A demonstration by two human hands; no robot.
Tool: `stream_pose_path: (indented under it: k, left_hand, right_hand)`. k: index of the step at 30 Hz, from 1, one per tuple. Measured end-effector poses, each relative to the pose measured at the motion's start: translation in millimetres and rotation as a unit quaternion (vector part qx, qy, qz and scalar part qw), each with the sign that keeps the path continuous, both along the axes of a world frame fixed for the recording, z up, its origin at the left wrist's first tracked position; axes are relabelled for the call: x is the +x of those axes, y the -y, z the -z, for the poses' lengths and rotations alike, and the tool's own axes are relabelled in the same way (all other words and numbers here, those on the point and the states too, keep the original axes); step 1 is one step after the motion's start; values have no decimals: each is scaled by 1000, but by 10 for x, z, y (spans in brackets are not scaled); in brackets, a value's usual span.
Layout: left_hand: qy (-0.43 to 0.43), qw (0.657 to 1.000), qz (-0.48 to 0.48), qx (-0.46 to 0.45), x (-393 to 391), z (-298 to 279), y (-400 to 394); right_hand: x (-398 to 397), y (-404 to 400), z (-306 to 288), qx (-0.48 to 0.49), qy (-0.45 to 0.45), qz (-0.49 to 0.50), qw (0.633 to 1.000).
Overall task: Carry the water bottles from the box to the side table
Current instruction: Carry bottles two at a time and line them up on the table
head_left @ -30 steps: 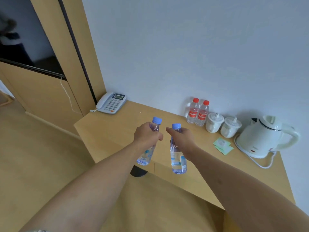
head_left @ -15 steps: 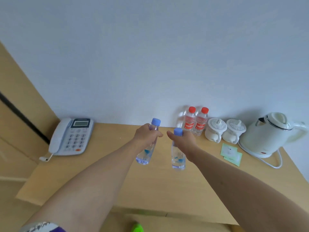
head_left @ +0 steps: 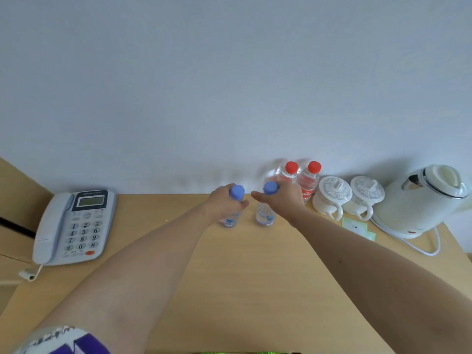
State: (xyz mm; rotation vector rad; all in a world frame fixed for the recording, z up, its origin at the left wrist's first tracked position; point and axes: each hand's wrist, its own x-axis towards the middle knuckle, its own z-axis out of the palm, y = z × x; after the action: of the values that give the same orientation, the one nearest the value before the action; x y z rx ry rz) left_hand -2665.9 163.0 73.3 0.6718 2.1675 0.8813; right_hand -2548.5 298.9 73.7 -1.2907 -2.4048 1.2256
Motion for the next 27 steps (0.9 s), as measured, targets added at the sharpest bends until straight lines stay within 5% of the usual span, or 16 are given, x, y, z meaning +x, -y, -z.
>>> stream_pose_path:
  k: [8, 14, 27]
  left_hand:
    - [-91, 992, -86, 30, -106, -163, -130]
    - [-144, 989, -19, 18, -216, -205, -116]
    - [-234, 965, -8, 123, -262, -30, -258]
  right_hand:
    - [-64, -209, -195, 113, 42, -134, 984]
    - [-140, -268, -435, 167, 161, -283, 931]
    - [-316, -339, -406, 250, 150, -226, 929]
